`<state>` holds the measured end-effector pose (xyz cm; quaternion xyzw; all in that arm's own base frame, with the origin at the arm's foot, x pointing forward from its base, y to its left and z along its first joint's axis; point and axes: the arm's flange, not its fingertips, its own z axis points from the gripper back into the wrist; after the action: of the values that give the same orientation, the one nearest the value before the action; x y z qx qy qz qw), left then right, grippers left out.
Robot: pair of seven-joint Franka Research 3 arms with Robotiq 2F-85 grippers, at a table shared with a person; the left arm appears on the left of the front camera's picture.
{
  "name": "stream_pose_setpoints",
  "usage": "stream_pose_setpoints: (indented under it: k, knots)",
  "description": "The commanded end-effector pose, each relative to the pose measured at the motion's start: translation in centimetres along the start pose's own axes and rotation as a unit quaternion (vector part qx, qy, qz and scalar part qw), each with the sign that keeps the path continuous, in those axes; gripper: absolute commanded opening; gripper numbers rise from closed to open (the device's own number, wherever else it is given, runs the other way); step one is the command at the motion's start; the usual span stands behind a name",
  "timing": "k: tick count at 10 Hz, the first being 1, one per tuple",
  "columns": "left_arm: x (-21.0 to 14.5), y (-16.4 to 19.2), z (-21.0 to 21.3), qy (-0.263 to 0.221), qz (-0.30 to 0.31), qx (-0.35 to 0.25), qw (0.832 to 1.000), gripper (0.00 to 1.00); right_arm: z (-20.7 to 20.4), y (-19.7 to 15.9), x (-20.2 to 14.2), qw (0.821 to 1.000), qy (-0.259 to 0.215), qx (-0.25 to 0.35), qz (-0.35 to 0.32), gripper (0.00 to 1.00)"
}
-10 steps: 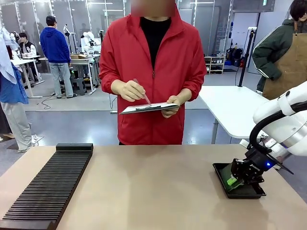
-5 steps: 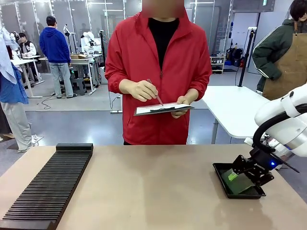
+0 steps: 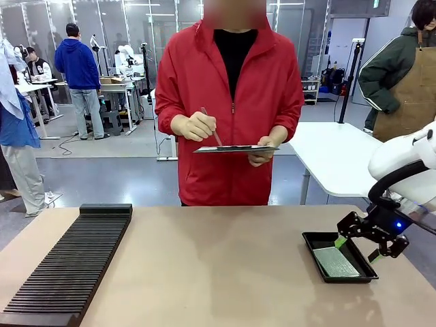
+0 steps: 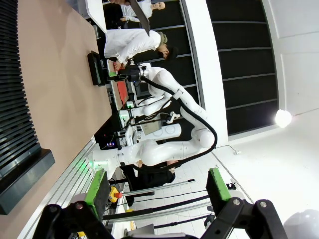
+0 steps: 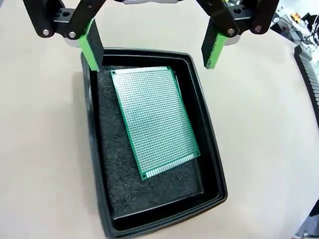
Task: Inspect the PCB.
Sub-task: Place the Blank PCB in the ESD tray.
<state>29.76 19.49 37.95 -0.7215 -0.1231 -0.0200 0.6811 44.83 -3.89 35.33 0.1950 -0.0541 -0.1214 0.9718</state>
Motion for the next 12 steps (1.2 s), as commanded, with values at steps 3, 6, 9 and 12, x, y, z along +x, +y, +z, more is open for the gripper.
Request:
stream_pose_setpoints:
  k: [3, 6, 9, 12]
  knots:
    - [-0.20, -0.37, -0.11, 0.001, 0.006, 0.010, 1.000, 1.00, 0.77, 0.26, -0.14, 1.000, -0.007, -0.004, 0.000, 1.00]
    - [-0.20, -0.37, -0.11, 0.001, 0.006, 0.010, 1.000, 1.00, 0.77, 0.26, -0.14, 1.000, -0.007, -0.004, 0.000, 1.00]
    - [-0.20, -0.37, -0.11, 0.001, 0.006, 0.010, 1.000, 1.00, 0.77, 0.26, -0.14, 1.000, -0.007, -0.004, 0.000, 1.00]
    - [-0.20, -0.37, -0.11, 0.001, 0.006, 0.010, 1.000, 1.00, 0.77, 0.26, -0.14, 1.000, -0.007, -0.004, 0.000, 1.00]
